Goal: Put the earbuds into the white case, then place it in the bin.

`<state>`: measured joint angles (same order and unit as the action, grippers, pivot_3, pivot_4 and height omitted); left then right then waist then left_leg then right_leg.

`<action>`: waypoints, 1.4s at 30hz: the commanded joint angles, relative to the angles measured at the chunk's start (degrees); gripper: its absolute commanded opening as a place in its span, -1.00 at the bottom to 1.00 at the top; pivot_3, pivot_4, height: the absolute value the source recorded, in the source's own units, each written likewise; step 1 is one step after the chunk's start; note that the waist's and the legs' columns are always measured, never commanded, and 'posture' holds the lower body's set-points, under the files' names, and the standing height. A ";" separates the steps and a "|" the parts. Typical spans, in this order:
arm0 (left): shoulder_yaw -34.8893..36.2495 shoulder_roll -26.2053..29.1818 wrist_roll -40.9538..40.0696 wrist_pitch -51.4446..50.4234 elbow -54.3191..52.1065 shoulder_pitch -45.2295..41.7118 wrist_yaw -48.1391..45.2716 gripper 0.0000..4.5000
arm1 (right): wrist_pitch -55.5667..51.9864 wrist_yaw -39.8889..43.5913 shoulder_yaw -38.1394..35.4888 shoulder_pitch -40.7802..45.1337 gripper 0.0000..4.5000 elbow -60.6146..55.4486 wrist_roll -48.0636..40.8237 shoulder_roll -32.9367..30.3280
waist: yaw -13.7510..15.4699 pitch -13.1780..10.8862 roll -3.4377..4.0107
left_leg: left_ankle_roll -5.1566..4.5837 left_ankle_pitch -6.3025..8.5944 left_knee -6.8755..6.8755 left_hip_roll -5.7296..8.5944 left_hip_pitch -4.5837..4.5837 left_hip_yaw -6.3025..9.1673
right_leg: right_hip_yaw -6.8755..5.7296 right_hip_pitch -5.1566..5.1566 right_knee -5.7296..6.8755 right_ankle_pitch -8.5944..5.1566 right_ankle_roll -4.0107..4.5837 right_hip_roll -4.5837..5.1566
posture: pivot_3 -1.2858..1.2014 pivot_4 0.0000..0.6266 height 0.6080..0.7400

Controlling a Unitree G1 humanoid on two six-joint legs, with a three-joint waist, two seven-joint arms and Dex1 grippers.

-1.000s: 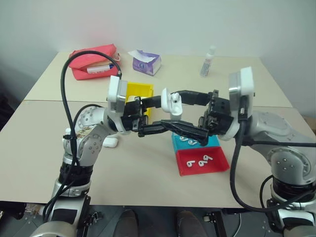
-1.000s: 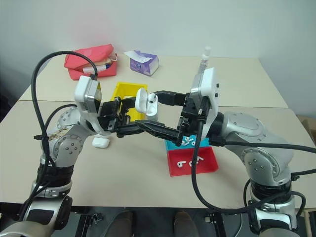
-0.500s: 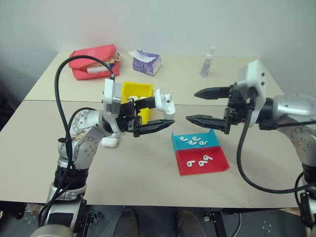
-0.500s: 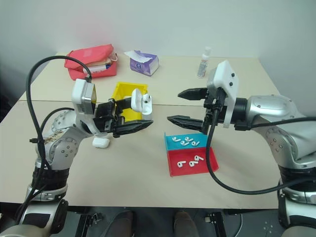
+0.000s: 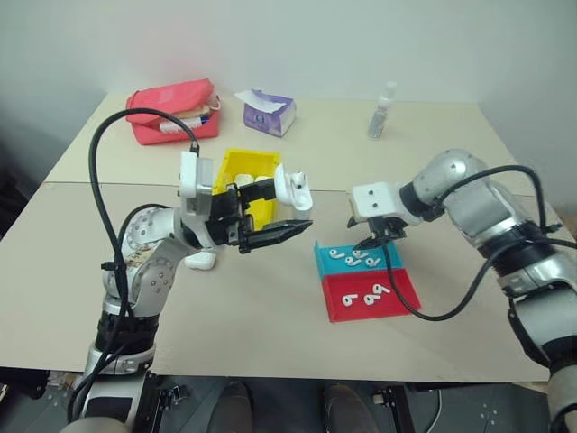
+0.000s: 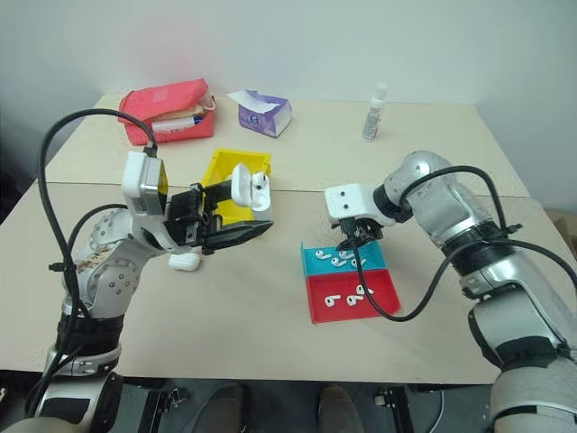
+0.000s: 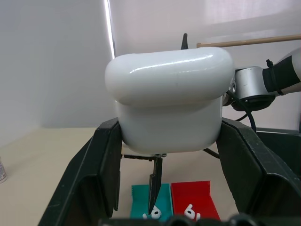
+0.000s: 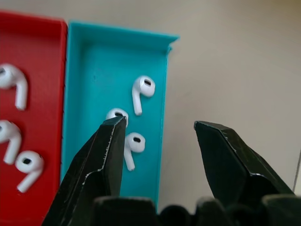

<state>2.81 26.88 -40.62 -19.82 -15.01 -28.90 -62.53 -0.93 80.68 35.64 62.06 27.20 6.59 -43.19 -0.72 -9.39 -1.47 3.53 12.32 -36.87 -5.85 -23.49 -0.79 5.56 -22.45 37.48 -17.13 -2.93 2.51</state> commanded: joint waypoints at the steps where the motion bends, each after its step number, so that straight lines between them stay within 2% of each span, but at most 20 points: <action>1: 1.85 0.68 -1.02 1.06 -3.58 0.88 0.80 0.22 | 7.22 0.38 -0.02 2.30 0.33 6.28 4.67 1.09 | 0.07 -0.01 0.00 | 0.00 0.00 0.00 0.00 0.00 0.00 | 0.00 0.00 0.00 0.00 0.00 0.00 | 0.03 -0.52 1.00; 6: 2.19 0.84 -1.16 0.78 -5.69 2.54 2.30 0.22 | 11.57 0.27 -0.96 3.31 0.33 11.83 7.98 3.90 | -0.09 -0.01 0.02 | 0.02 -0.01 -0.01 -0.01 0.04 -0.01 | 0.01 0.00 0.07 0.00 0.01 0.00 | 0.03 -0.52 1.00; 13: 1.81 0.89 -1.30 0.52 -6.90 3.23 3.41 0.22 | 13.73 2.16 -2.33 2.83 0.33 12.66 8.72 5.49 | -0.11 -0.01 0.02 | 0.03 -0.02 -0.01 -0.01 0.07 -0.01 | 0.01 0.03 0.09 0.00 0.01 0.00 | 0.03 -0.52 1.00; 16: 1.69 0.92 -1.30 0.53 -6.57 2.94 3.46 0.22 | 14.07 2.38 -2.55 2.56 0.07 12.79 9.06 5.82 | -0.11 -0.01 0.02 | 0.03 -0.02 -0.01 -0.01 0.08 -0.01 | 0.01 0.03 0.10 0.00 0.01 0.00 | 0.03 -0.52 1.00; 36: 1.76 1.76 -1.21 0.29 -6.92 2.87 4.11 0.22 | 15.01 2.25 -2.77 0.50 0.07 12.86 10.54 7.42 | -0.14 -0.01 0.03 | 0.04 -0.02 -0.01 -0.01 0.14 -0.01 | 0.01 0.07 0.13 0.00 0.01 -0.01 | 0.03 -0.52 1.00; 39: 1.69 1.71 -1.08 0.40 -7.22 3.03 4.46 0.22 | 15.11 2.28 -2.67 0.03 -0.17 12.50 10.77 7.31 | -0.14 -0.01 0.03 | 0.03 -0.02 -0.01 -0.01 0.14 -0.01 | 0.01 0.08 0.13 0.00 0.01 -0.01 | 0.03 -0.52 1.00; 42: 1.83 1.88 -1.08 0.55 -7.32 3.24 4.52 0.22 | 15.10 3.04 -2.75 -0.55 -0.60 12.07 10.60 7.12 | -0.14 -0.01 0.03 | 0.03 -0.02 -0.01 -0.01 0.17 -0.02 | 0.01 0.11 0.13 0.00 0.01 0.00 | 0.03 -0.52 1.00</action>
<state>3.67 28.24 -40.83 -19.92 -20.30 -25.58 -58.18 13.49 82.69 33.56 61.95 40.03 17.03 -35.87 -0.85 -9.40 -1.44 3.56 12.29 -36.89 -5.86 -23.31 -0.81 5.57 -22.33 37.62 -17.13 -2.92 2.50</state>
